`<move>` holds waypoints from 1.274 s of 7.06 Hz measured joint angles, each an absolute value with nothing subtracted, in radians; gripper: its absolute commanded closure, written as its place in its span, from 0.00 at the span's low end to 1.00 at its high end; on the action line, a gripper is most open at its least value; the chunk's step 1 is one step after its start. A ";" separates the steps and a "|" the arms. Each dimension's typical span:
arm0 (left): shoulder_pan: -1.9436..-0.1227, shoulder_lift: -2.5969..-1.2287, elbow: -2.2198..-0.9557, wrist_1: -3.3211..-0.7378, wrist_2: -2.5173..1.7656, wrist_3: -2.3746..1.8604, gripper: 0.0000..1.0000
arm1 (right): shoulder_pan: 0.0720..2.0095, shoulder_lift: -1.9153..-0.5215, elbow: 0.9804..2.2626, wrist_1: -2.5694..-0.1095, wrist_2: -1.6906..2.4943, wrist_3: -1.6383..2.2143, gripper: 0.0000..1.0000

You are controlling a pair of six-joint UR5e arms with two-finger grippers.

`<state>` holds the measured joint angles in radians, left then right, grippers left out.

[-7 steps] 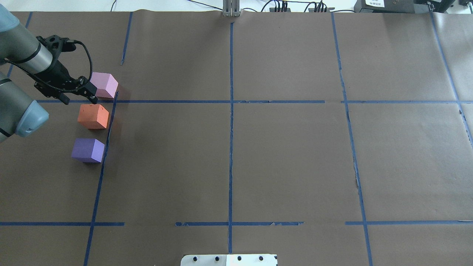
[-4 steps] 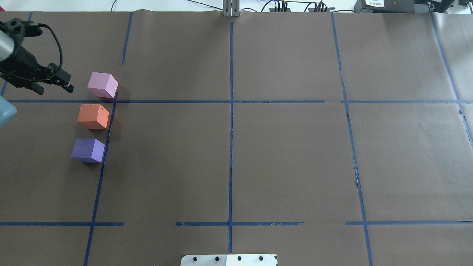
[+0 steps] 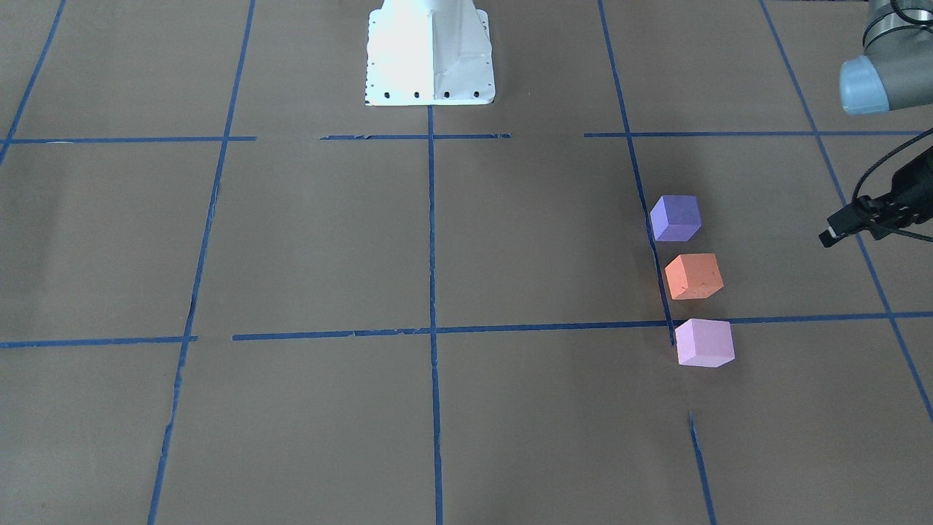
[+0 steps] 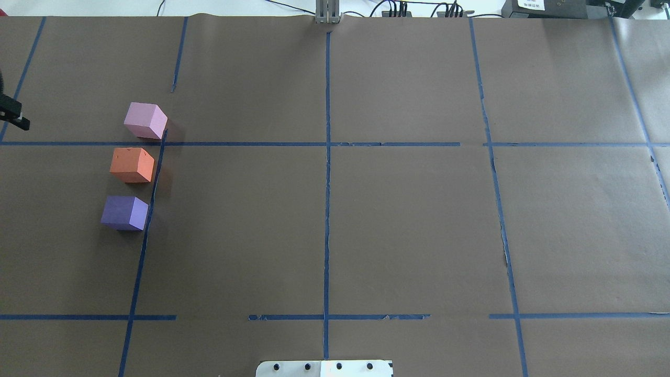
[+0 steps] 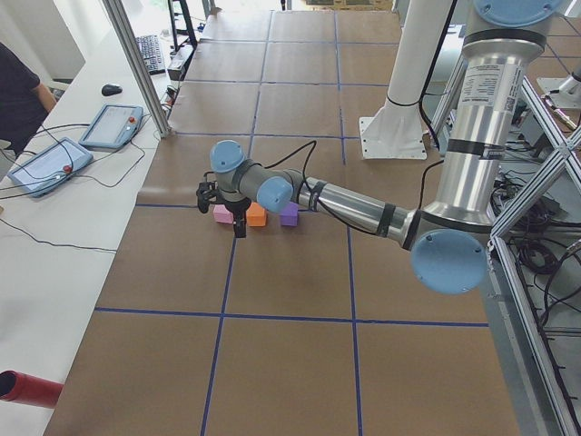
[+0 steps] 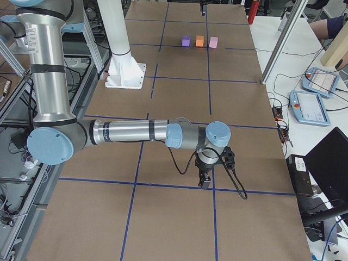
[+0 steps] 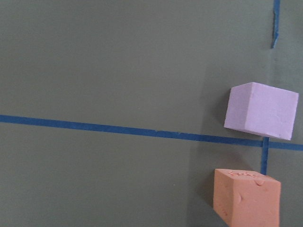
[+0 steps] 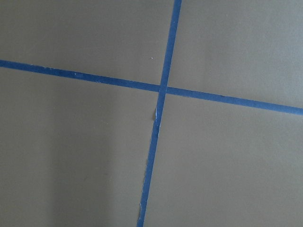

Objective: Arrange blocks in a line

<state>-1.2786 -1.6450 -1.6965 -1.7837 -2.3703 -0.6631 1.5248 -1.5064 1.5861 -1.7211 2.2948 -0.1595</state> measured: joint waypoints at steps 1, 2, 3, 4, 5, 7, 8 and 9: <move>-1.308 -1.588 -1.693 -1.823 -2.380 -0.648 0.00 | 1.525 -1.506 1.586 -1.721 2.295 -0.159 0.00; -1.334 -1.538 -1.685 -1.852 -2.396 -0.591 0.00 | 1.525 -1.506 1.586 -1.721 2.295 -0.160 0.00; -1.364 -1.502 -1.676 -1.867 -2.406 -0.514 0.00 | 1.525 -1.506 1.586 -1.721 2.295 -0.160 0.00; -1.401 -1.484 -1.660 -1.873 -2.410 -0.447 0.00 | 1.525 -1.506 1.586 -1.721 2.295 -0.160 0.00; -1.443 -1.477 -1.633 -1.874 -2.411 -0.366 0.00 | 1.525 -1.506 1.586 -1.721 2.295 -0.160 0.00; -1.515 -1.475 -1.580 -1.874 -2.409 -0.206 0.00 | 1.525 -1.506 1.586 -1.721 2.295 -0.160 0.00; -1.540 -1.476 -1.566 -1.871 -2.402 -0.148 0.00 | 1.525 -1.506 1.586 -1.721 2.295 -0.160 0.00; -1.560 -1.477 -1.558 -1.861 -2.386 -0.100 0.00 | 1.525 -1.506 1.586 -1.721 2.295 -0.160 0.00</move>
<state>-1.5603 -1.4774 -1.5579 -1.8610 -2.3858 -0.1003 1.5248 -1.5064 1.5861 -1.7211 2.2948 -0.1595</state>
